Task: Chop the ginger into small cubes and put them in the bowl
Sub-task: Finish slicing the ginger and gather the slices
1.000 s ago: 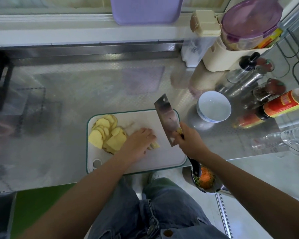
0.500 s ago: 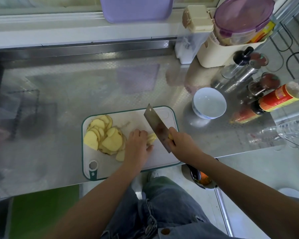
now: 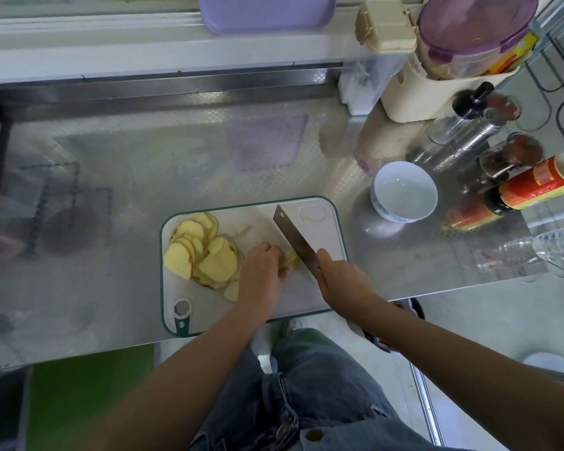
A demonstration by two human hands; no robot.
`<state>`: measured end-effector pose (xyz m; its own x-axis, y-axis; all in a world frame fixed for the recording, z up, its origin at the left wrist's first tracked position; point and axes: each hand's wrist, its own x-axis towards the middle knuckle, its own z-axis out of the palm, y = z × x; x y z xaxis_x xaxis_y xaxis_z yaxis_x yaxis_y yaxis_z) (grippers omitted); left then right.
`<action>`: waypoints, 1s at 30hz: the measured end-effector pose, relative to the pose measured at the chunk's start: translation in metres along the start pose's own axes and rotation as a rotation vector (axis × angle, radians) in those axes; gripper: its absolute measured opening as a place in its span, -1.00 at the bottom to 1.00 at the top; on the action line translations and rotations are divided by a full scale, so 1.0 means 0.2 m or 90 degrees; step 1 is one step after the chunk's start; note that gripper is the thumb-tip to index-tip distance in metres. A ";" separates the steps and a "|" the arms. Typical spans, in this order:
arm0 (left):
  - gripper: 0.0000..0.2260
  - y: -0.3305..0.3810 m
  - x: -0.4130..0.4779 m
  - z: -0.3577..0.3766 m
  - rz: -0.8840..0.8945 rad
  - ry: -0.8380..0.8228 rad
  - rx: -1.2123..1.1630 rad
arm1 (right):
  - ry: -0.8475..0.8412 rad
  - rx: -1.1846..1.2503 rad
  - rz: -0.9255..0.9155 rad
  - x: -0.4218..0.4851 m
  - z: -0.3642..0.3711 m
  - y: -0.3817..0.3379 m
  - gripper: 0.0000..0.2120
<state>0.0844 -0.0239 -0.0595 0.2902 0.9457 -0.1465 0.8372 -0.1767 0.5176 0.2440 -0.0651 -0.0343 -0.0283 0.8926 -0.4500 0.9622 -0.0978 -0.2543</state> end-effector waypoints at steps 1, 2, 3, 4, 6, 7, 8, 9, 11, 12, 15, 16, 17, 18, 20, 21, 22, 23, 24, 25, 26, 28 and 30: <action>-0.83 0.00 0.00 0.00 0.002 0.000 -0.001 | 0.004 0.003 0.001 0.00 0.01 0.00 -0.86; -0.83 0.00 0.00 0.00 0.002 0.000 -0.001 | 0.010 0.008 0.002 0.00 0.02 -0.01 -0.87; -0.83 0.00 0.00 0.00 0.002 -0.001 -0.001 | 0.017 0.013 0.001 0.00 0.02 -0.01 -0.87; -0.83 0.00 0.00 0.00 0.002 -0.002 -0.001 | 0.022 0.018 0.000 0.00 0.02 -0.01 -0.86; -0.83 0.00 0.00 -0.01 0.002 -0.004 0.001 | 0.023 0.019 0.000 0.01 0.01 -0.01 -0.84; -0.83 0.00 0.00 -0.01 0.003 -0.007 0.004 | 0.023 0.019 0.000 0.02 0.01 0.00 -0.84; -0.82 0.00 0.00 -0.01 0.005 -0.009 0.008 | 0.025 0.019 -0.001 0.02 0.00 0.00 -0.83; -0.82 0.00 -0.01 -0.01 0.008 -0.010 0.012 | 0.028 0.020 -0.003 0.03 -0.01 0.01 -0.82; -0.82 0.00 -0.01 -0.01 0.014 -0.010 0.019 | 0.028 0.014 -0.013 0.04 -0.02 0.01 -0.81; -0.82 0.01 -0.01 -0.01 0.016 -0.011 0.022 | 0.024 0.010 -0.017 0.04 -0.02 0.01 -0.81; -0.82 0.01 -0.01 -0.01 0.013 -0.018 0.040 | 0.013 0.010 -0.013 0.04 0.00 0.00 -0.82; -0.82 0.01 -0.01 -0.01 0.013 -0.020 0.047 | 0.011 0.010 -0.010 0.04 0.01 -0.01 -0.83; -0.82 0.02 -0.01 -0.01 0.012 -0.022 0.052 | 0.012 0.010 -0.007 0.04 0.01 -0.01 -0.83; -0.82 0.02 0.00 -0.01 0.012 -0.024 0.054 | 0.015 0.011 -0.005 0.04 0.01 -0.01 -0.83; -0.83 0.02 0.00 -0.01 0.013 -0.028 0.050 | 0.028 0.036 0.002 0.07 0.00 -0.01 -0.82; -0.82 0.02 0.00 -0.01 0.015 -0.029 0.049 | 0.038 0.055 0.005 0.08 -0.02 -0.02 -0.81; -0.82 0.02 0.00 -0.02 0.016 -0.029 0.049 | 0.048 0.073 0.006 0.09 -0.03 -0.02 -0.80; -0.82 0.02 0.00 -0.02 0.018 -0.029 0.050 | 0.057 0.086 0.002 0.10 -0.04 -0.02 -0.81; -0.82 0.02 0.00 -0.02 0.018 -0.028 0.051 | 0.064 0.093 -0.004 0.10 -0.06 -0.02 -0.82; -0.81 0.01 -0.01 -0.02 0.018 -0.027 0.052 | 0.069 0.095 -0.014 0.09 -0.07 -0.01 -0.82; -0.81 0.01 -0.01 -0.02 0.019 -0.026 0.053 | 0.071 0.086 -0.025 0.09 -0.08 -0.01 -0.82; -0.79 0.01 -0.01 -0.02 0.024 -0.017 0.058 | 0.061 0.050 -0.048 0.06 -0.09 0.00 -0.81; -0.78 0.01 -0.02 -0.01 0.027 -0.007 0.065 | 0.042 0.017 -0.058 0.05 -0.09 0.00 -0.81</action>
<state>0.0841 -0.0266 -0.0557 0.3313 0.9337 -0.1357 0.8664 -0.2441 0.4355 0.2479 -0.0492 -0.0232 -0.0969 0.9254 -0.3663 0.9489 -0.0252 -0.3146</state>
